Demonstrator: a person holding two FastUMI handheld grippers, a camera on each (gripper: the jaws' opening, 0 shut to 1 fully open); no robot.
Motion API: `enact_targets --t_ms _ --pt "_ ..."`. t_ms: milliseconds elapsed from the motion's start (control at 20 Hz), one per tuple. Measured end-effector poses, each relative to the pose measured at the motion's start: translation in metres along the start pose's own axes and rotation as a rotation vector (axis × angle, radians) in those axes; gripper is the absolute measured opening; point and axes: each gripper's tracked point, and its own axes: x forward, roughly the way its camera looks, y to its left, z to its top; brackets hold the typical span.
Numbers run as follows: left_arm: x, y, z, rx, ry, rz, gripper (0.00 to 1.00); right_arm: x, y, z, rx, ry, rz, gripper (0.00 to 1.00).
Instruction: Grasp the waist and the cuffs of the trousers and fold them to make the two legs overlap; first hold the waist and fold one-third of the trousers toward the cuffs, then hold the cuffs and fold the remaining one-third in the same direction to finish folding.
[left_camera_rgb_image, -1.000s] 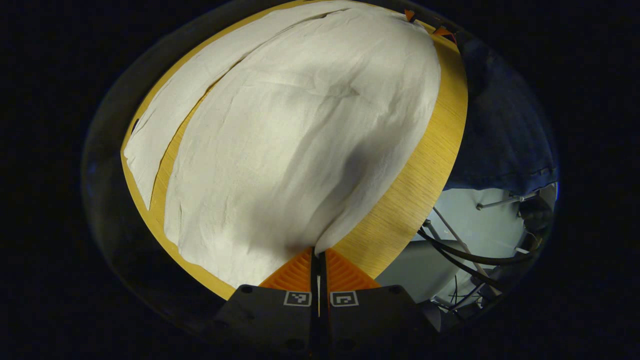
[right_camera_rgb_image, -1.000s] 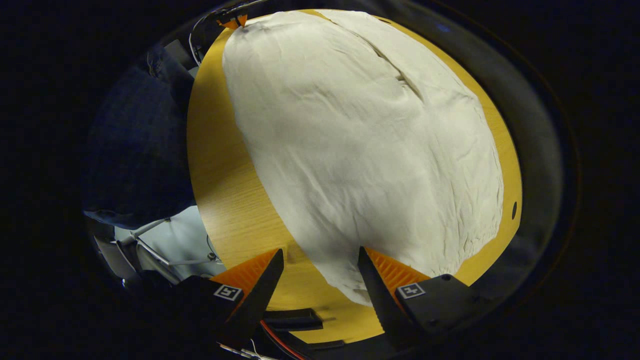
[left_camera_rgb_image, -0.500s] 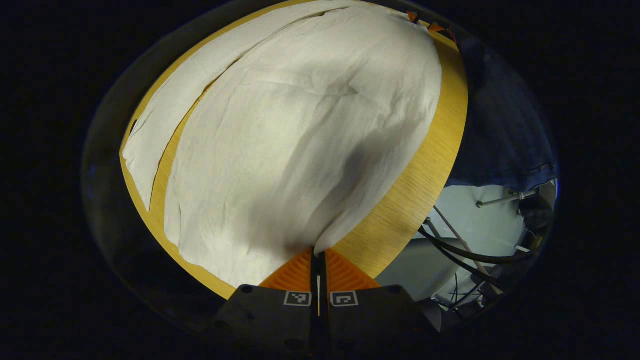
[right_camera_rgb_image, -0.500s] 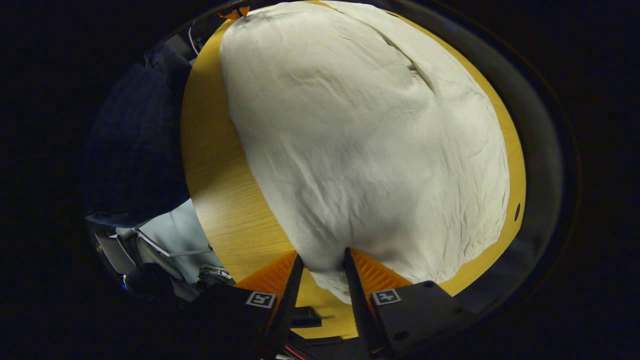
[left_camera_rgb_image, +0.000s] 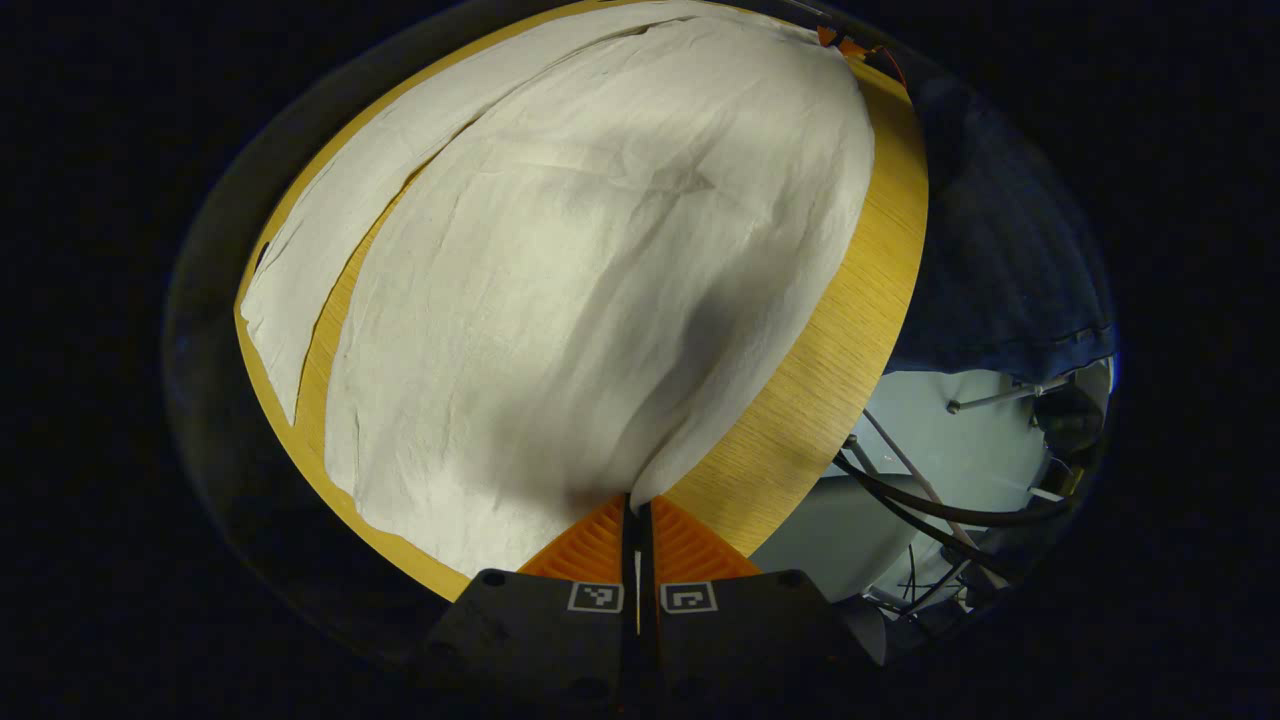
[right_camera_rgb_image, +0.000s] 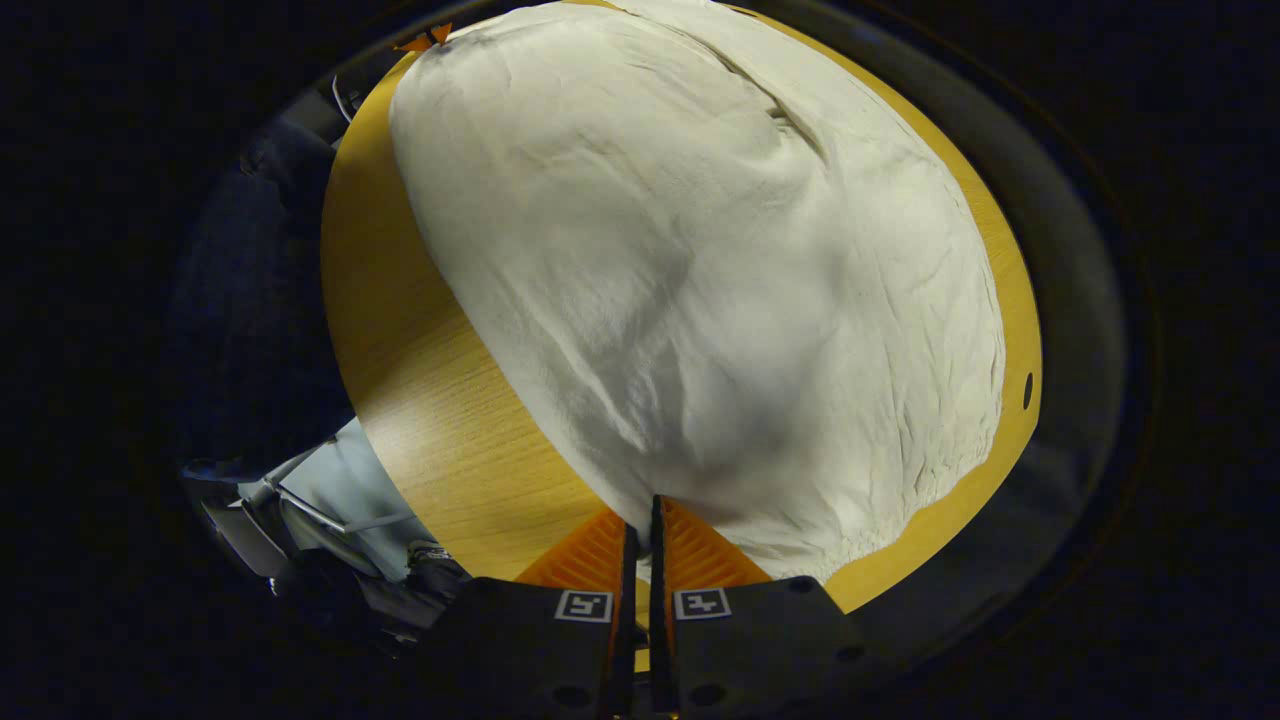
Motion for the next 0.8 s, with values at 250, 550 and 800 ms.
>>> enact_targets --t_ms 250,550,800 --pt "-0.004 0.004 0.003 -0.012 0.006 -0.014 0.0 -0.005 -0.001 0.0 0.047 0.003 0.0 0.06" --pt "-0.045 0.06 0.035 0.076 -0.019 0.052 0.0 -0.043 -0.023 0.009 0.086 -0.031 -0.059 0.08" --pt "-0.089 0.136 0.098 0.146 -0.087 0.16 0.0 -0.083 -0.066 0.025 0.229 -0.077 -0.171 0.08"
